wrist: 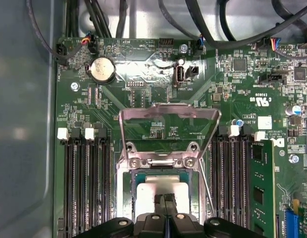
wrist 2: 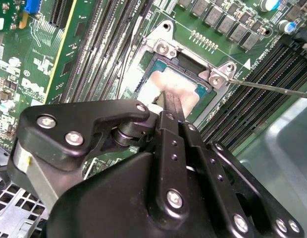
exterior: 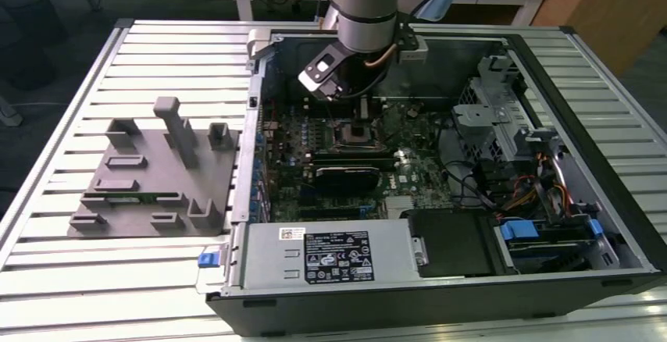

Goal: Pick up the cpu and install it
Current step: 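Place the cpu into insertion slot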

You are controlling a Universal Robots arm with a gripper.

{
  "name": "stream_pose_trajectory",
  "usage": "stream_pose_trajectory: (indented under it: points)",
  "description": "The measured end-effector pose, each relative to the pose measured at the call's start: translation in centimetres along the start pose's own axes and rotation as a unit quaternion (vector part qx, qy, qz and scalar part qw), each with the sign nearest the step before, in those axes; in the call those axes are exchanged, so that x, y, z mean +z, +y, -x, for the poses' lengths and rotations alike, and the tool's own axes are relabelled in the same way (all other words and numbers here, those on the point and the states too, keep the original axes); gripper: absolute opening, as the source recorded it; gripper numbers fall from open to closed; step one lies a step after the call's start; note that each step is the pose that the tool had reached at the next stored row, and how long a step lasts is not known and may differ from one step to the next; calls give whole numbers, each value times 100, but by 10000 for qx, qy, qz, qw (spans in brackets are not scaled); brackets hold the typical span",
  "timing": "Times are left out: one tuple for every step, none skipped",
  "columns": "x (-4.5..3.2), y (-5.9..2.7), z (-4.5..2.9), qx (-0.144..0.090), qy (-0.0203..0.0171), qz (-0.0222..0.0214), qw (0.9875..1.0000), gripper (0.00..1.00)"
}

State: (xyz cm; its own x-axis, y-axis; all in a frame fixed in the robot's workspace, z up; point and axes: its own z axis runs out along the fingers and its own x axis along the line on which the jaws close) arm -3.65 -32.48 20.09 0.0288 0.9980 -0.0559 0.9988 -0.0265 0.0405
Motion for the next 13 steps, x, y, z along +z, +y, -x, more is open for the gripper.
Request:
stream_pose_trajectory:
  points:
    - [7, -1, 0, -1, 0, 0, 10000, 11]
    - [11, -2, 0, 0, 0, 0, 10000, 11]
    - [11, -2, 0, 0, -1, -1, 10000, 11]
    - [13, -3, 0, 0, -1, -1, 10000, 11]
    - [16, -2, -1, 0, 0, 0, 10000, 11]
    - [18, -3, -1, 0, 0, 0, 10000, 11]
    - [20, -3, -1, 0, -1, -1, 10000, 11]
    - [21, -3, -1, 0, -2, -1, 10000, 11]
    - [21, -3, -1, 0, -2, -1, 10000, 11]
    - [22, -3, -1, 0, -2, -1, 10000, 11]
    - [23, -3, -1, 0, -1, -1, 10000, 11]
    - [25, -3, -1, 0, -1, -1, 10000, 11]
    - [25, -3, -1, 0, -1, -1, 10000, 11]
